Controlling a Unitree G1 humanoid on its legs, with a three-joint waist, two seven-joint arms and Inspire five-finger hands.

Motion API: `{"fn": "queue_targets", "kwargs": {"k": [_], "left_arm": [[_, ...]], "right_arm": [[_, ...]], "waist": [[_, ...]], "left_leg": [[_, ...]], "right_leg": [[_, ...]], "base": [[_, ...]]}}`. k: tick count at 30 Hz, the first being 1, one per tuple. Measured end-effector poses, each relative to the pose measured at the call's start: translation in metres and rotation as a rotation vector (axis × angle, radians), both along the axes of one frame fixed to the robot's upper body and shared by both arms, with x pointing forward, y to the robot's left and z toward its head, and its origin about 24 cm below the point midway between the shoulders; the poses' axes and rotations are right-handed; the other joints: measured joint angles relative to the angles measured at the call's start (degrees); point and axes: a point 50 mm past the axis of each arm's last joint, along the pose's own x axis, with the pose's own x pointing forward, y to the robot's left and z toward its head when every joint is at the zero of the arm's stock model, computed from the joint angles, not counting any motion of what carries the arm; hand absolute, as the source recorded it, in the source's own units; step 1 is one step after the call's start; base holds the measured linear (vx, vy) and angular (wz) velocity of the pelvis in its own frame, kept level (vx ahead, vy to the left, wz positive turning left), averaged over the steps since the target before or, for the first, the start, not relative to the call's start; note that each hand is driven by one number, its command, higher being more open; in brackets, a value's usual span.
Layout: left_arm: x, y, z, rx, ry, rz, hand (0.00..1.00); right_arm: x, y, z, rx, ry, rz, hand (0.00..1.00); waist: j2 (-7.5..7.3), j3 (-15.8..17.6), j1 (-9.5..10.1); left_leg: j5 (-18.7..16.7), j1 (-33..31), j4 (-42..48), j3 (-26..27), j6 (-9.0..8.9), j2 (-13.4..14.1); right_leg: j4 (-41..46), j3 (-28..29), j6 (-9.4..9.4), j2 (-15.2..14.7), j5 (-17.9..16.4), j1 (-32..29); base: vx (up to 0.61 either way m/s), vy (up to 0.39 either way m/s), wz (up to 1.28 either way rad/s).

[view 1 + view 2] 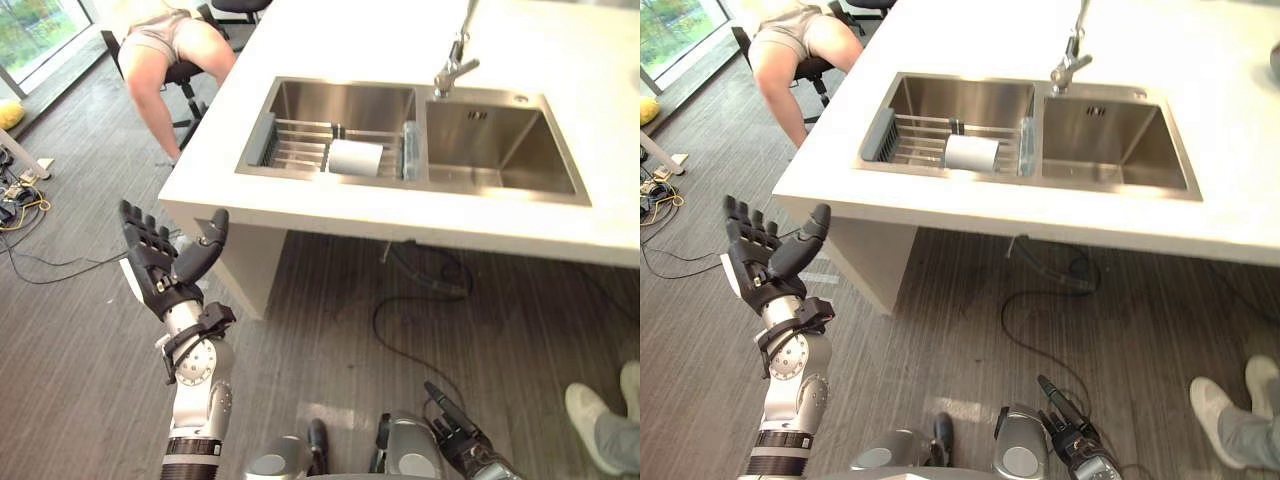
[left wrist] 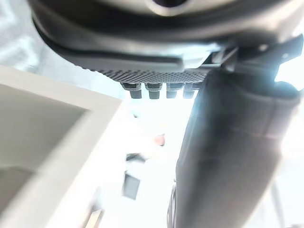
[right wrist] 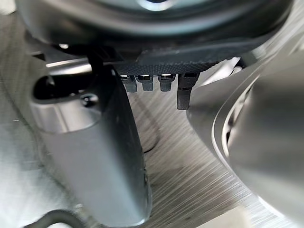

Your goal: Walk over to the sink, pick up the cup, carry it to the dishwasher, place the cup inside the dishwasher, then close the dishwasher door

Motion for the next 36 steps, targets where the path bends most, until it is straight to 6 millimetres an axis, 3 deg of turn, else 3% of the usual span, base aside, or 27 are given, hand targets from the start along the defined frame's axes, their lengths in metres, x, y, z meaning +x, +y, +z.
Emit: {"fn": "queue_targets", "kwargs": {"k": [1,2,3,4,5,6,9,13,17,20,23,25,26,31,32,33,34,35,36], "left_arm": [[0.000,0.000,0.001,0.004,-0.005,0.005,1.00],[-0.001,-0.001,0.004,0.000,-0.020,0.007,1.00],[-0.004,0.000,0.008,0.000,-0.040,0.008,1.00],[-0.005,-0.001,0.009,-0.014,-0.049,0.014,1.00],[-0.010,-0.003,0.010,-0.048,-0.069,0.020,1.00],[-0.012,-0.009,0.016,-0.058,-0.098,-0.003,1.00],[-0.005,-0.036,0.029,-0.023,-0.150,-0.150,1.00],[-0.003,-0.043,0.028,-0.008,-0.138,-0.185,1.00],[-0.004,-0.045,0.028,0.025,-0.136,-0.197,1.00],[-0.006,-0.044,0.038,0.080,-0.181,-0.239,1.00],[-0.013,-0.046,0.058,0.126,-0.281,-0.295,1.00],[-0.015,-0.048,0.063,0.121,-0.315,-0.339,1.00],[-0.014,-0.047,0.063,0.122,-0.319,-0.358,1.00],[-0.011,-0.047,0.062,0.123,-0.297,-0.431,1.00],[-0.010,-0.047,0.062,0.138,-0.291,-0.449,1.00],[-0.010,-0.047,0.064,0.146,-0.298,-0.462,1.00],[-0.010,-0.048,0.066,0.163,-0.304,-0.484,1.00],[-0.010,-0.049,0.066,0.184,-0.300,-0.504,1.00],[-0.009,-0.051,0.066,0.188,-0.296,-0.520,1.00]], "right_arm": [[-0.006,0.002,-0.002,0.007,0.009,-0.002,1.00],[-0.019,0.007,-0.005,0.027,0.042,0.007,1.00],[-0.038,0.017,-0.011,0.066,0.088,0.004,1.00],[-0.044,0.021,-0.013,0.084,0.104,-0.005,1.00],[-0.045,0.018,-0.012,0.083,0.089,-0.039,1.00],[-0.045,0.013,-0.011,0.074,0.083,-0.027,1.00],[-0.046,0.010,-0.010,0.080,0.090,0.007,1.00],[-0.046,0.018,-0.012,0.122,0.087,0.040,1.00],[-0.056,0.019,-0.013,0.144,0.113,0.007,1.00],[-0.069,0.013,-0.013,0.143,0.150,0.021,1.00],[-0.073,0.005,-0.011,0.123,0.169,0.052,1.00],[-0.076,-0.005,-0.009,0.103,0.174,0.051,1.00],[-0.075,-0.005,-0.009,0.102,0.169,0.045,1.00],[-0.075,-0.006,-0.009,0.092,0.166,0.019,1.00],[-0.078,0.001,-0.011,0.113,0.177,0.002,1.00],[-0.078,0.001,-0.011,0.116,0.179,-0.001,1.00],[-0.082,-0.007,-0.010,0.100,0.188,-0.021,1.00],[-0.086,-0.007,-0.010,0.098,0.208,-0.030,1.00],[-0.087,-0.006,-0.010,0.101,0.214,-0.034,1.00]], "waist": [[0.08,-0.03,-0.09],[-0.60,-0.44,-0.13],[-2.27,-1.36,0.13],[-1.99,-1.61,0.36],[-0.05,-1.97,0.28],[0.74,-2.32,-0.02],[0.81,-2.93,0.16],[1.78,-3.64,-0.29],[1.76,-3.18,-0.57],[1.37,-2.28,-0.32],[1.31,-1.75,0.38],[3.64,-2.48,0.39],[3.84,-2.44,0.28],[3.66,-3.57,0.10],[2.46,-4.39,-0.42],[2.73,-4.71,-0.41],[4.84,-5.99,-0.63],[4.58,-6.65,-1.51],[4.54,-7.36,-1.77]], "left_leg": [[-1.04,0.03,1.11,-1.18,-0.66,0.60],[-3.74,-0.20,4.08,-3.30,-2.31,1.16],[-6.78,-0.31,7.00,-5.10,-4.08,0.62],[-8.21,-0.31,8.40,-5.55,-4.84,0.96],[-9.77,-0.36,9.76,-5.91,-6.21,3.19],[-9.71,-0.08,9.22,-5.04,-6.57,4.55],[-7.88,2.47,4.38,-5.23,-8.00,5.61],[-7.87,2.15,5.26,-4.66,-8.00,6.99],[-8.29,-4.73,21.66,-0.14,-7.90,9.27],[-9.79,-8.98,16.42,3.59,-7.48,9.00],[-4.36,-12.87,4.39,7.67,-7.83,9.32],[-3.44,-11.65,1.90,8.06,-7.28,10.74],[-1.15,-11.17,3.11,8.29,-7.42,10.52],[-0.92,-10.38,2.82,9.65,-7.84,6.33],[-0.27,-9.78,0.60,10.05,-8.42,4.78],[0.89,-9.78,0.92,8.90,-6.82,4.38],[6.64,-7.79,-2.70,7.44,-7.00,4.81],[10.40,-5.58,-6.27,7.48,-5.06,4.07],[11.39,-4.76,-8.38,7.42,-4.98,3.54]], "right_leg": [[-2.55,0.26,-0.05,0.21,1.04,-0.09],[-4.67,1.24,-0.69,0.02,5.54,-0.06],[-4.32,1.56,-0.36,-1.33,12.66,0.45],[-2.76,1.35,-0.05,-1.33,10.34,0.82],[-0.88,-0.23,-0.46,0.02,8.96,0.67],[-0.10,-1.97,-1.61,0.59,8.20,0.56],[-5.96,-3.60,-3.04,2.48,3.89,4.69],[-8.39,-3.66,-3.38,4.36,2.62,5.42],[-11.86,-5.53,-4.09,4.45,1.96,10.50],[-15.07,-6.38,-4.30,3.66,2.06,15.56],[-15.49,-6.93,-3.19,1.13,1.75,17.45],[-13.94,-5.29,-0.19,1.90,0.75,18.89],[-12.79,-3.58,1.27,1.29,0.18,19.06],[-12.53,1.46,3.96,-2.25,-0.84,17.15],[-14.82,2.68,4.04,-3.44,-0.54,16.83],[-15.43,2.77,4.07,-3.56,-0.35,16.78],[-16.23,2.68,4.71,-2.07,0.33,17.23],[-17.25,2.77,5.62,-2.20,0.63,18.29],[-18.38,2.49,5.90,-2.37,0.98,18.75]], "base": [[0.38,-0.334,0.81],[0.49,-0.468,0.86],[0.42,-0.407,0.76],[0.39,-0.427,0.39],[0.31,-0.346,0.13],[0.36,-0.395,0.10],[0.20,-0.232,0.11],[0.05,-0.123,-0.09],[-0.01,-0.080,0.28],[0.01,-0.027,0.46],[0.05,0.078,0.01],[0.17,0.165,-0.40],[0.23,0.252,-0.58],[0.18,0.231,-0.38],[0.13,0.118,-0.14],[0.19,0.118,-0.19],[0.21,0.124,-0.22],[0.22,0.094,-0.17],[0.24,0.076,0.03]]}}
